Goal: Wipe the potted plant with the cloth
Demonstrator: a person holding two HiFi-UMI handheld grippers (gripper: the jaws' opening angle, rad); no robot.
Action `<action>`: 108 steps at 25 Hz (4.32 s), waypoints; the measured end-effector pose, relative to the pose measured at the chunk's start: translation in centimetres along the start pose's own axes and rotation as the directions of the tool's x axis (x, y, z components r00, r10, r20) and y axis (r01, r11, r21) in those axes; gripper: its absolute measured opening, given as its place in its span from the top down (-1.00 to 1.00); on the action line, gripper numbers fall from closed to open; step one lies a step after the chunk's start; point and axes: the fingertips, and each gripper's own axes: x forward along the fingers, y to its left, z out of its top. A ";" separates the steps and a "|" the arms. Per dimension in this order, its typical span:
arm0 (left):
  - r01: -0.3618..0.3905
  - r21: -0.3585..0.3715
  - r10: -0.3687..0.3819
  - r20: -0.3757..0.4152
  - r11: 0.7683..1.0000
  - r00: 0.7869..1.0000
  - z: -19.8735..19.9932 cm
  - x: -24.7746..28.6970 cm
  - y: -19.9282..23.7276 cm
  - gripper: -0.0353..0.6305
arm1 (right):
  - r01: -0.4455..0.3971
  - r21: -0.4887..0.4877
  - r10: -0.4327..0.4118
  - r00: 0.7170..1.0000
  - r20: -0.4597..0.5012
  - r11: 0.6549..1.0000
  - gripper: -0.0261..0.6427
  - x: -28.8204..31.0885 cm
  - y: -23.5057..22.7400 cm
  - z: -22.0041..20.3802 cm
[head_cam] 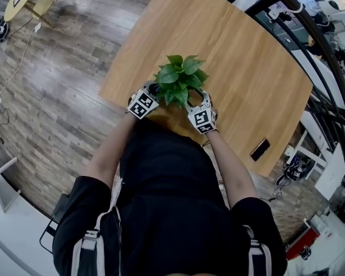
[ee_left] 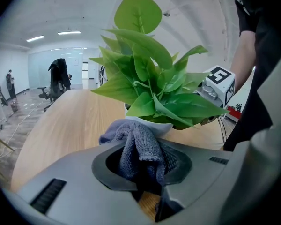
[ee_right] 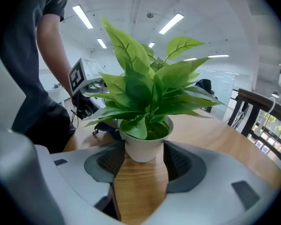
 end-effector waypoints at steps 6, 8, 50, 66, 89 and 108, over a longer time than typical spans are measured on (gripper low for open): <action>0.110 0.037 -0.110 -0.014 0.993 0.994 -0.7 -0.8 -2.4 0.56 | 0.006 0.032 -0.005 1.000 -0.008 0.999 0.20 0.4 0.1 -0.1; 0.108 0.034 -0.108 -0.009 0.994 0.994 -0.8 -0.8 -2.9 0.56 | 0.003 0.028 -0.003 1.000 -0.006 1.000 0.20 0.4 0.1 -0.3; 0.042 -0.040 -0.042 -0.010 0.998 0.999 -0.6 -1.3 -2.3 0.55 | 0.037 0.105 -0.040 0.999 0.032 0.994 0.20 0.3 0.9 0.5; -0.024 -0.056 0.024 0.000 0.998 1.000 -1.2 -1.9 0.2 0.56 | -0.008 0.023 0.008 0.999 0.031 1.000 0.20 0.2 1.1 2.0; -0.010 -0.097 0.011 0.014 0.995 1.000 -1.2 -2.1 -1.1 0.56 | -0.010 0.103 0.005 0.999 0.042 0.995 0.20 0.5 2.5 1.6; -0.023 -0.128 0.023 0.003 0.992 1.000 -1.0 -2.3 -0.9 0.55 | -0.018 0.090 0.015 0.999 0.039 0.996 0.21 1.1 1.2 1.3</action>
